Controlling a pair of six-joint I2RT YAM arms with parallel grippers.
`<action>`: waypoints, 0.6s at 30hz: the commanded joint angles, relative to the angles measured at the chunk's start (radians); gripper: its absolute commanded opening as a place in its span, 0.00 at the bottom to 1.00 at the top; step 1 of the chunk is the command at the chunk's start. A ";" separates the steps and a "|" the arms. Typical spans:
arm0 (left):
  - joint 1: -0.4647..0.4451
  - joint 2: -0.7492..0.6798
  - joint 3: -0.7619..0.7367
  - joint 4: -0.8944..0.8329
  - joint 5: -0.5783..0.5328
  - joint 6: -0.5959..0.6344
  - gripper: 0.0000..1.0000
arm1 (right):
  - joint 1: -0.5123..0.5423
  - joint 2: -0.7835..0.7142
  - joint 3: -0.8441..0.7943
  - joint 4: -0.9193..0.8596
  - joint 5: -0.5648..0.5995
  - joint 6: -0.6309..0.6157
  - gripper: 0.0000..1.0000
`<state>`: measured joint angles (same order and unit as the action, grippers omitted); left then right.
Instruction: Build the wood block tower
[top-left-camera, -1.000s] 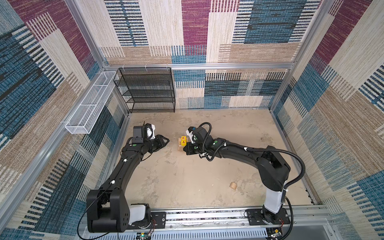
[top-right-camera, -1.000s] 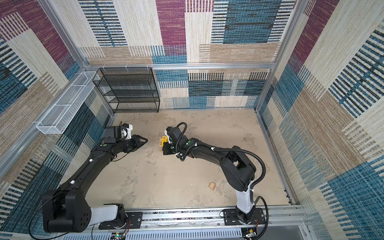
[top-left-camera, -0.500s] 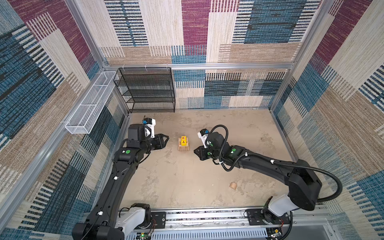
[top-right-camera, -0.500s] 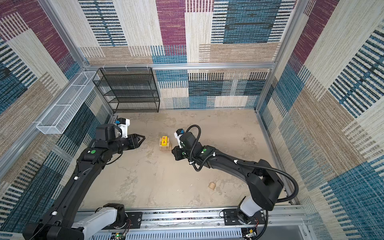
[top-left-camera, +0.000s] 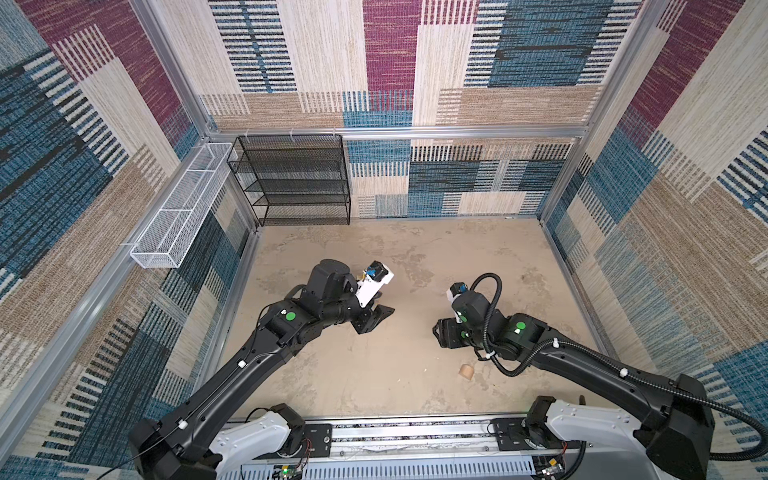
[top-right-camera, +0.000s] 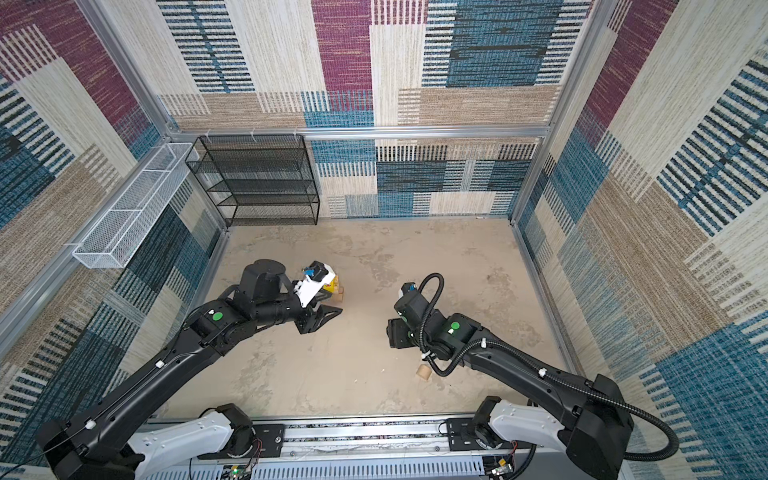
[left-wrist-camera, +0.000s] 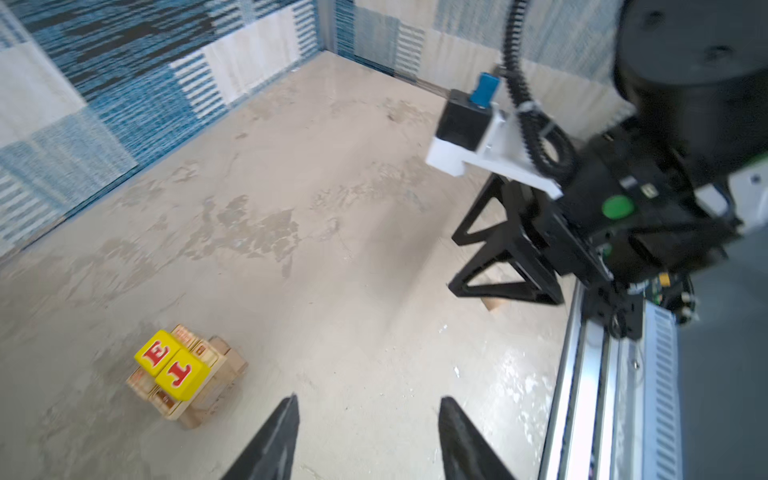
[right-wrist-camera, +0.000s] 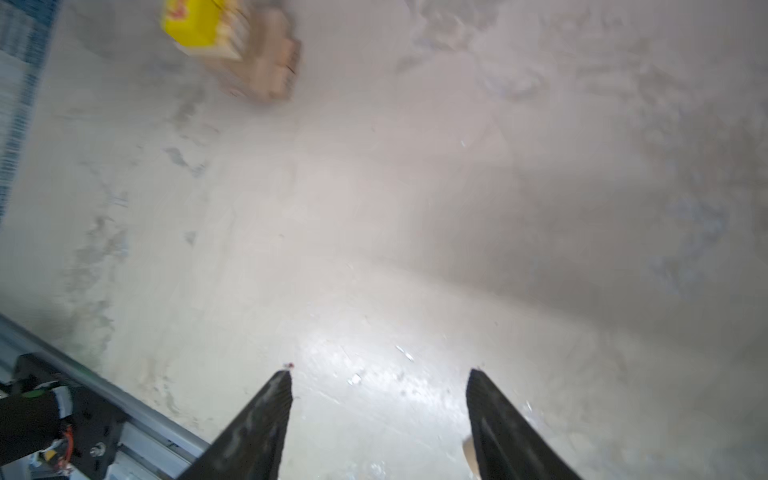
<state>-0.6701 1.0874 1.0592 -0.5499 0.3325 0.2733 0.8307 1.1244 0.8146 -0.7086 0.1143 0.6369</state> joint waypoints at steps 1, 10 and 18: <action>-0.059 0.008 -0.037 0.010 0.060 0.206 0.58 | -0.002 -0.009 -0.069 -0.104 0.014 0.134 0.68; -0.118 0.005 -0.125 0.010 0.003 0.280 0.62 | -0.011 -0.067 -0.228 0.020 -0.073 0.178 0.67; -0.120 -0.004 -0.129 0.010 -0.031 0.282 0.62 | -0.025 -0.054 -0.207 -0.003 -0.031 0.148 0.67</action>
<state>-0.7898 1.0908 0.9333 -0.5499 0.3183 0.5304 0.8097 1.0641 0.5949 -0.7258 0.0566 0.7952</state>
